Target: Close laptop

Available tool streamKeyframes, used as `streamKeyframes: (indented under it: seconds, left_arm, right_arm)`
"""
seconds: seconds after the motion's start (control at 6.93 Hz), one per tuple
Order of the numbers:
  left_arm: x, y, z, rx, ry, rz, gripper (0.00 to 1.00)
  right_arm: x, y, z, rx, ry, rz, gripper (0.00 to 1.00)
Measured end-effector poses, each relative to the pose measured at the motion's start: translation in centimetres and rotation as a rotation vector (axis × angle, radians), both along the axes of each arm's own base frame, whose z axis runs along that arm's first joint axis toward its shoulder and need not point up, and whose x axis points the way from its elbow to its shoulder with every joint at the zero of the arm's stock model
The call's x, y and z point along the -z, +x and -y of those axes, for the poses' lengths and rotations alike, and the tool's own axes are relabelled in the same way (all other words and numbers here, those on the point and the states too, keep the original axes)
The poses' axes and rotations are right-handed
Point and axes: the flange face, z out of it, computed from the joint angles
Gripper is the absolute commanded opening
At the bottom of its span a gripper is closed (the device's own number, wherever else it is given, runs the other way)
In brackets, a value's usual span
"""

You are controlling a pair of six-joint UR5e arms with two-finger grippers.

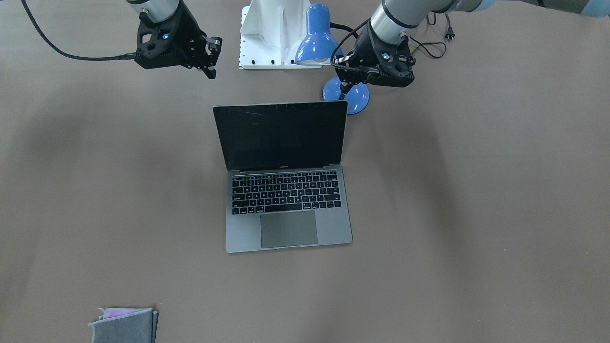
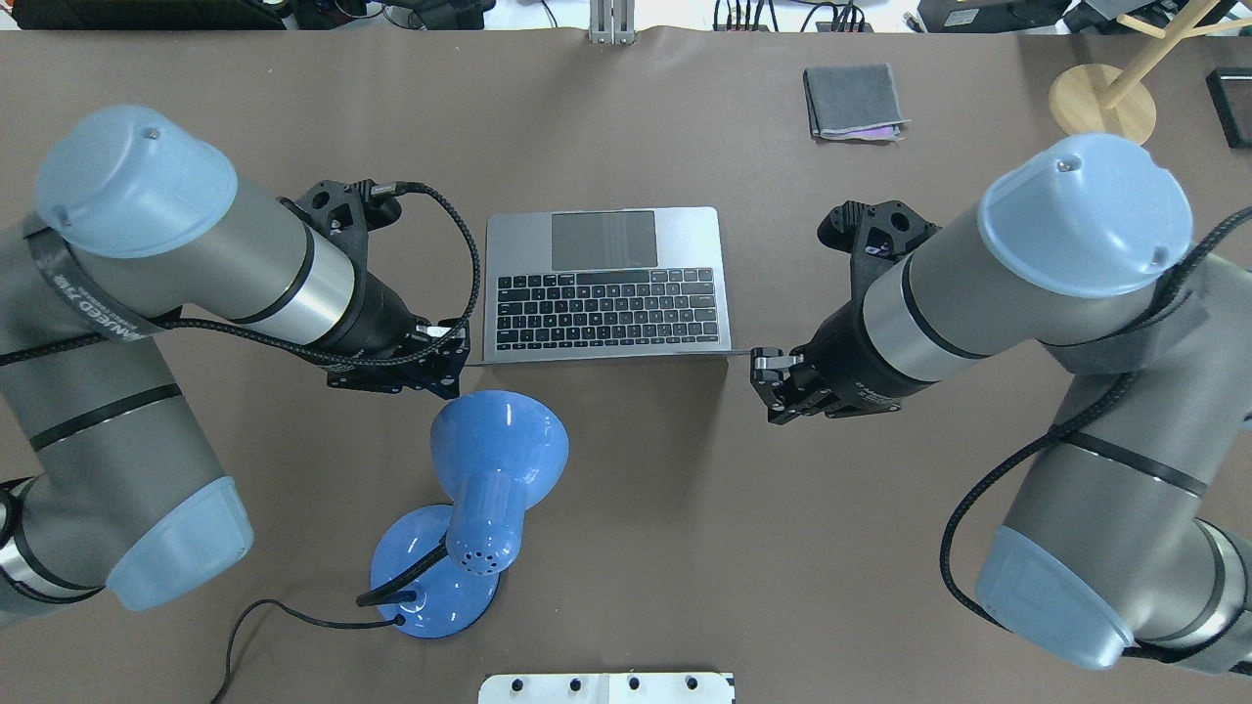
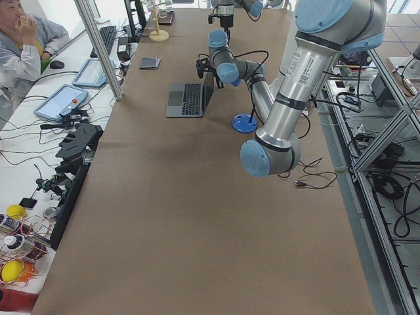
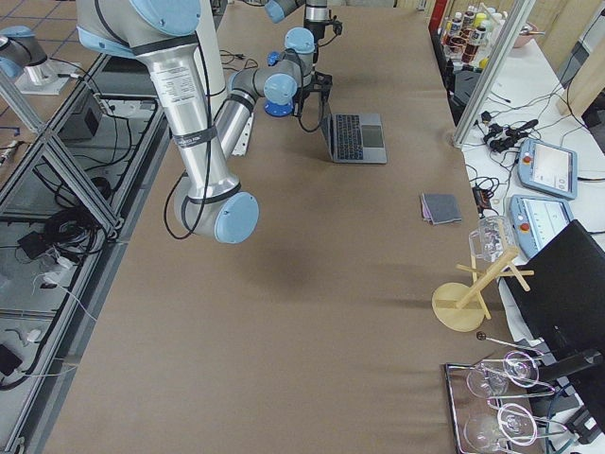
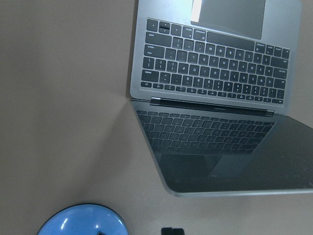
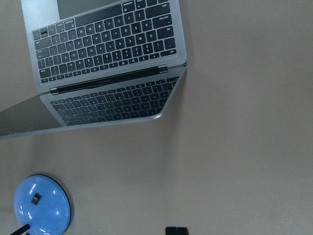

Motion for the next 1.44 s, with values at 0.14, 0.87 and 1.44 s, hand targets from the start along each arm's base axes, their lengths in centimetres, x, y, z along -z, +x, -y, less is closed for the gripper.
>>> streamKeyframes:
  seconds: [0.14,0.87,1.44]
  left_arm:
    - [-0.1,0.3,0.1,0.000,-0.001,0.003,0.00]
    - [-0.3,1.9,0.4,-0.012,-0.010,0.015,0.00]
    - [-0.3,1.7,2.1,-0.004,0.015,0.022,0.00]
  right_arm:
    - [0.0,-0.5,0.6,-0.014,0.010,-0.011,0.00]
    - [-0.6,-2.4,2.4,-0.059,0.023,-0.053,0.00]
    - [0.3,-2.7,5.4,-0.102,0.027,-0.043,0.00]
